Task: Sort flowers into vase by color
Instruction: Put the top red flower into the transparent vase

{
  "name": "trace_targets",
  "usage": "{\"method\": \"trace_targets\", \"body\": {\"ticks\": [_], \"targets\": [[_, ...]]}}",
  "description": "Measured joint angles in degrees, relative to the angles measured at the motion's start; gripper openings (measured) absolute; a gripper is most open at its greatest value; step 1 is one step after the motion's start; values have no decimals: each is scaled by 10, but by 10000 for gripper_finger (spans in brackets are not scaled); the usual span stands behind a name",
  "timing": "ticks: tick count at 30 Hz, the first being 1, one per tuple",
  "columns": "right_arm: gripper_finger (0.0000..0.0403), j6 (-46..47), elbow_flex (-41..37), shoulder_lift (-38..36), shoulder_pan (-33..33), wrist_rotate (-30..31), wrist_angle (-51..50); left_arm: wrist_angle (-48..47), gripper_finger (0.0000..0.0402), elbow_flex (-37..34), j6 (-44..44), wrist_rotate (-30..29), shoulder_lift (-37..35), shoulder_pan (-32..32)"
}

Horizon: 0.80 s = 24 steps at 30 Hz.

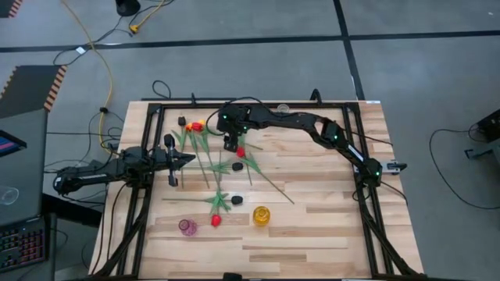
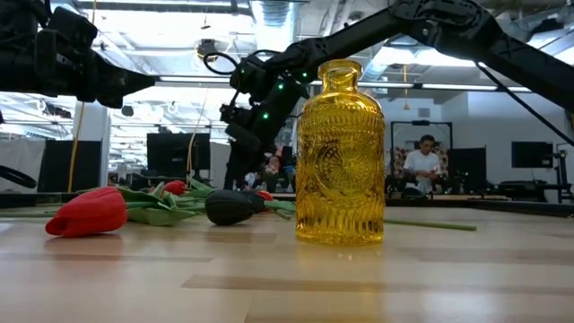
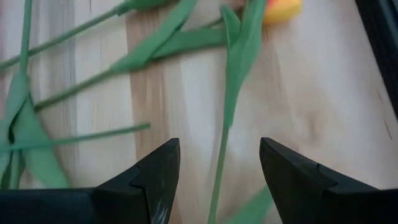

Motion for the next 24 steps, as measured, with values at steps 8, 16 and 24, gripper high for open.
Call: {"method": "trace_targets", "body": {"ticks": [8, 16, 24], "targets": [[249, -20, 11, 1, -3, -17, -35, 0, 0, 0, -9, 1, 0, 0], [249, -19, 10, -14, -1, -23, -88, 0, 0, 0, -12, 0, 0, 0], [249, -4, 10, -26, -3, -22, -202, 0, 0, 0, -14, 0, 0, 0]]}}
